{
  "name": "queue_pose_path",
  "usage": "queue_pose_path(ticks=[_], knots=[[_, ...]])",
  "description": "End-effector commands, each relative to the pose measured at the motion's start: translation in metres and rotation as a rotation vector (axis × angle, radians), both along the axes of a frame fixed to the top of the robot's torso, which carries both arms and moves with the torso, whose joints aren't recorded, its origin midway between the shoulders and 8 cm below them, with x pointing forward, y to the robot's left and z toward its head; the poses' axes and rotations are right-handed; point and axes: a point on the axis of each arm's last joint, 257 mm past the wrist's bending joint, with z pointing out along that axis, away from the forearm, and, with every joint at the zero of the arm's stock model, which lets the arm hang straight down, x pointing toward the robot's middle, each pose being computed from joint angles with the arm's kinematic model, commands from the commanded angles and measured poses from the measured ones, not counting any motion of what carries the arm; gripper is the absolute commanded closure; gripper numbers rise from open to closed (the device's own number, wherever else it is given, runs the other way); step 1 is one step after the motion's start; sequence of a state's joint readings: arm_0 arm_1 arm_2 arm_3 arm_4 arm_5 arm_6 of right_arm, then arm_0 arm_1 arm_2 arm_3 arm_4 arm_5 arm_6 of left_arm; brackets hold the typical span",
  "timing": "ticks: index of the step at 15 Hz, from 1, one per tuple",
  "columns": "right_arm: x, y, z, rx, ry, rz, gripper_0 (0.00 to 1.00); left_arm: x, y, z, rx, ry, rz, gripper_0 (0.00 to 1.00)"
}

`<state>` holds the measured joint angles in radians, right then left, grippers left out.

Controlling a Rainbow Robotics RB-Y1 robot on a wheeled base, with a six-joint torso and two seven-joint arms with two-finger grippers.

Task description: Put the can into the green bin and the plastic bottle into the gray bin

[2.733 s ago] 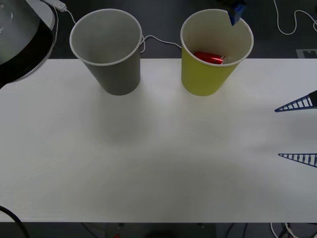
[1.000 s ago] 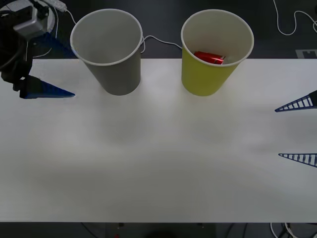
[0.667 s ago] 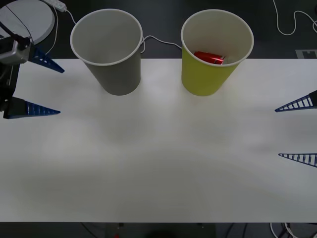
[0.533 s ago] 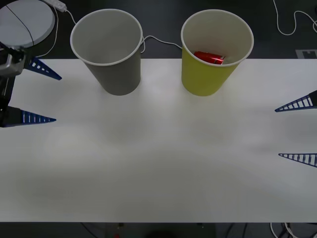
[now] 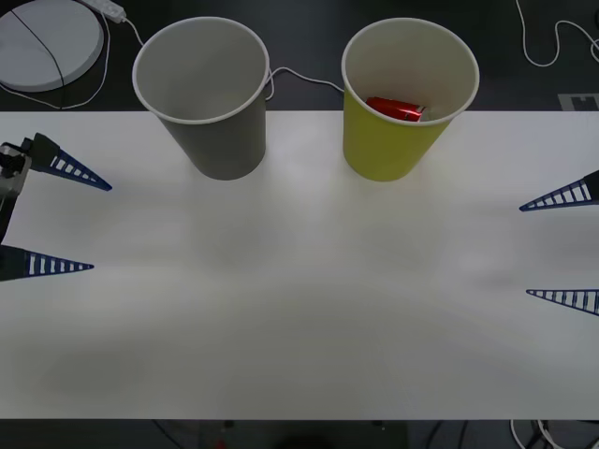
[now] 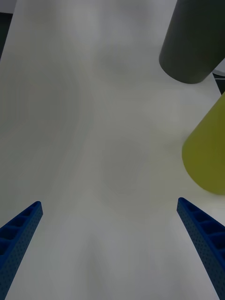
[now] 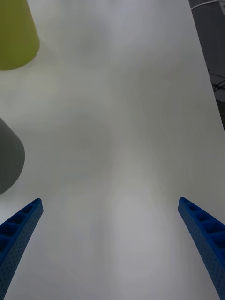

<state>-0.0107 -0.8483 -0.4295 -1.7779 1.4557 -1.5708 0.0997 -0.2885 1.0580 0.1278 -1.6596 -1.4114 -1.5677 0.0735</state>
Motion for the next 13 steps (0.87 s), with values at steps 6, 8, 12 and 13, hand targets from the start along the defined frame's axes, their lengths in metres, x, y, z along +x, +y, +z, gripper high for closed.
queue_pose_path(ticks=[6, 8, 12, 13], knots=[[0.0000, 0.0000, 0.0000, 0.000, 0.000, 0.000, 0.00, 0.0048, 0.0018, -0.0152, 0.017, -0.002, 0.010, 0.00], [0.0000, 0.0000, 0.0000, 0.000, 0.000, 0.000, 0.00, 0.0055, 0.0036, -0.0165, 0.026, -0.006, 0.010, 0.00], [0.0000, 0.0000, 0.0000, 0.000, 0.000, 0.000, 0.00, 0.0055, 0.0036, -0.0165, 0.026, -0.006, 0.010, 0.00], [0.0000, 0.0000, 0.0000, 0.000, 0.000, 0.000, 0.00, 0.0055, 0.0036, -0.0165, 0.026, -0.006, 0.010, 0.00]])
